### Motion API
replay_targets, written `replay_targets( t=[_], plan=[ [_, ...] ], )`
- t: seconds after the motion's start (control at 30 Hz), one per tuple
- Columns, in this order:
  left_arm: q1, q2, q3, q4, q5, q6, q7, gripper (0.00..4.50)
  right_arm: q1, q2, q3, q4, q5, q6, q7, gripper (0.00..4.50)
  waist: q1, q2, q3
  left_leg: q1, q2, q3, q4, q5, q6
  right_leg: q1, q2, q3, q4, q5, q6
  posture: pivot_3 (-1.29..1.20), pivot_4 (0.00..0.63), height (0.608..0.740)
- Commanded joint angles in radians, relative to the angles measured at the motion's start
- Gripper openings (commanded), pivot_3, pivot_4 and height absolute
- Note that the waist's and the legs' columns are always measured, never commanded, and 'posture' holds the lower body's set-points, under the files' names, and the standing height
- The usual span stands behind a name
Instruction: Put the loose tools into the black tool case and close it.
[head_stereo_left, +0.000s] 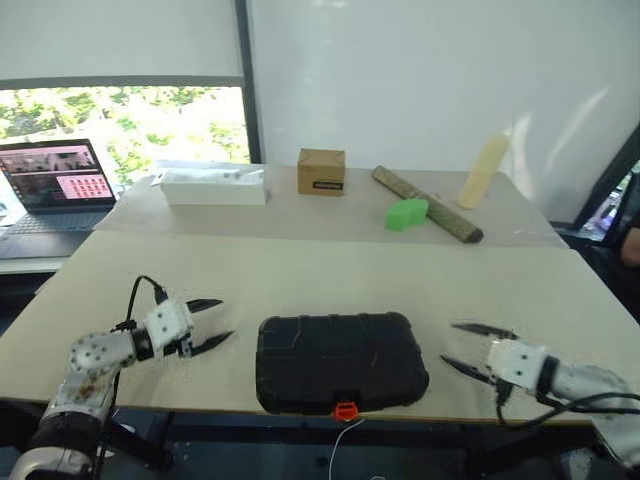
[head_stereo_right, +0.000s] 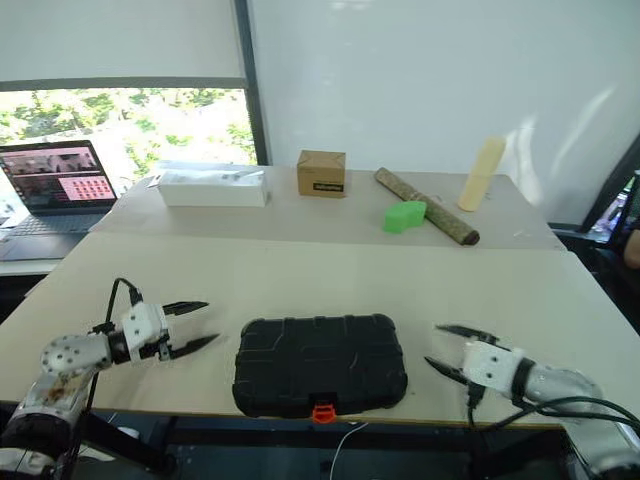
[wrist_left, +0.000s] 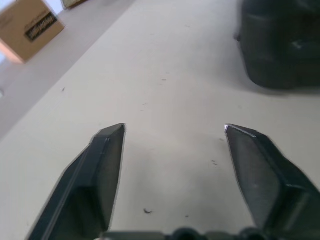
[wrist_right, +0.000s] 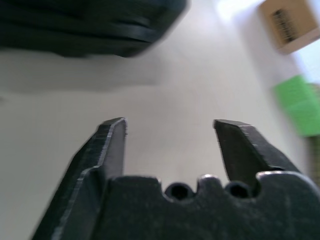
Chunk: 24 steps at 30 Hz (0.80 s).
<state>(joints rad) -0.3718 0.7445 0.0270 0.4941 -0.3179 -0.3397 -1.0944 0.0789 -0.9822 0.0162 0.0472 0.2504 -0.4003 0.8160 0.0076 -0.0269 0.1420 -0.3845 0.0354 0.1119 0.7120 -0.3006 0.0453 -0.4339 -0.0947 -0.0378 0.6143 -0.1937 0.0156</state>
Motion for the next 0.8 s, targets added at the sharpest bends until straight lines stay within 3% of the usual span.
replay_targets(
  t=[0.03,0.07,0.2,0.23,0.5,0.8],
  plan=[
    [-0.069,0.0,0.014,-0.088,-0.082,0.211,-0.048,1.95,0.135,-0.063,-0.073,-0.241,0.165,0.162,0.105,1.74,0.005,0.0,0.0,0.0,0.0,-0.001,0.001,0.0,0.001,0.0,0.0,0.0,0.0,0.0,0.0,0.0,0.15,0.74],
    [-0.076,0.0,0.012,-0.098,-0.086,0.241,-0.057,1.75,0.163,-0.069,-0.087,-0.281,0.171,0.187,0.114,1.53,0.004,0.0,0.0,0.0,-0.001,-0.001,0.001,0.0,0.001,0.0,0.0,0.0,-0.001,0.0,0.001,0.0,0.15,0.74],
    [-0.168,-0.034,-0.037,-0.08,-0.041,0.291,-0.098,0.14,0.273,-0.08,-0.069,-0.459,0.138,0.298,0.123,0.09,0.002,-0.001,0.0,0.003,-0.001,-0.001,0.001,-0.001,0.002,0.004,0.001,0.0,-0.003,0.0,0.002,0.0,0.15,0.74],
    [-0.191,-0.046,-0.053,-0.068,-0.026,0.297,-0.107,0.01,0.275,-0.068,-0.05,-0.489,0.123,0.322,0.114,0.0,0.003,-0.001,0.0,0.003,-0.001,-0.001,0.001,-0.001,0.002,0.005,0.001,0.0,-0.003,0.0,0.002,0.0,0.15,0.74],
    [-0.303,-0.131,-0.155,0.055,0.076,0.294,-0.2,0.01,0.128,0.08,0.11,-0.551,-0.046,0.501,0.008,0.0,0.003,-0.002,0.0,0.003,-0.003,-0.002,0.003,-0.001,0.001,0.006,0.002,0.001,-0.003,0.0,0.002,0.0,0.15,0.74],
    [-0.334,-0.187,-0.182,0.075,0.135,0.32,-0.196,0.01,-0.12,0.225,0.156,-0.47,-0.138,0.61,-0.047,0.0,0.0,-0.003,0.0,-0.002,-0.003,-0.002,0.006,-0.001,0.001,0.001,0.003,0.001,-0.002,0.0,0.001,0.0,0.15,0.74]
  ],
)
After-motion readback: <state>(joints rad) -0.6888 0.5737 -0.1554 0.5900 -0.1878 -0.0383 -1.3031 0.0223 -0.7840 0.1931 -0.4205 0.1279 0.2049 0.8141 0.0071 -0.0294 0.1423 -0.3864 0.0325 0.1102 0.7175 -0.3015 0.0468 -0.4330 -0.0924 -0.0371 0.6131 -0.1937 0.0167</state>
